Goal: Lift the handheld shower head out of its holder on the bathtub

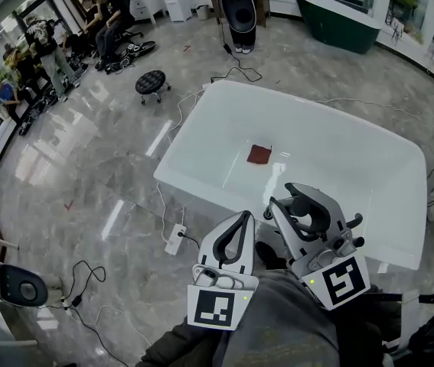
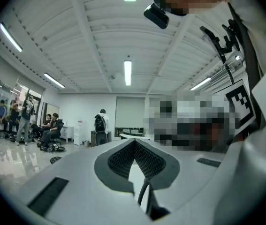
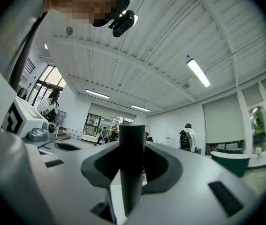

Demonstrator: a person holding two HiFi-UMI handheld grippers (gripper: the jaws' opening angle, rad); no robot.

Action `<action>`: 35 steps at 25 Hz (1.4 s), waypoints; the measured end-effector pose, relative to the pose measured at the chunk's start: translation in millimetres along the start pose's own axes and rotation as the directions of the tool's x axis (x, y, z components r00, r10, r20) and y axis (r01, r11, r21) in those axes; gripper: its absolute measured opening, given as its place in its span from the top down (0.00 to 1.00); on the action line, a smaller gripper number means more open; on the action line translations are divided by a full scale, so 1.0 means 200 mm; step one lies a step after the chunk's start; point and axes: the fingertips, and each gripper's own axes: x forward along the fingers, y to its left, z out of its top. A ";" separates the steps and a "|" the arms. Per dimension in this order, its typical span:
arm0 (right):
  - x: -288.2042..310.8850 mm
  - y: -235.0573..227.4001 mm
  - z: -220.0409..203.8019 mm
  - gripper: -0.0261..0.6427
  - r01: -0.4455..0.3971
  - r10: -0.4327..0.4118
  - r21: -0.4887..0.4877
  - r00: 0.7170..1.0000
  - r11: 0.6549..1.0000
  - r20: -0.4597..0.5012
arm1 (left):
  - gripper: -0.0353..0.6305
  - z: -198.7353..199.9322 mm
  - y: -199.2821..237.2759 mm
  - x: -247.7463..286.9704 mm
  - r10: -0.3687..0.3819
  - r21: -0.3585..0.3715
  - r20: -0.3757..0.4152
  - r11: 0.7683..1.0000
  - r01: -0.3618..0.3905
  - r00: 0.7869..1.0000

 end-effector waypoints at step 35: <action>-0.54 0.17 0.26 0.78 -0.031 0.030 0.003 0.994 1.000 0.103 | 0.94 0.05 -0.40 -0.34 0.072 0.063 0.000 0.995 -0.072 0.997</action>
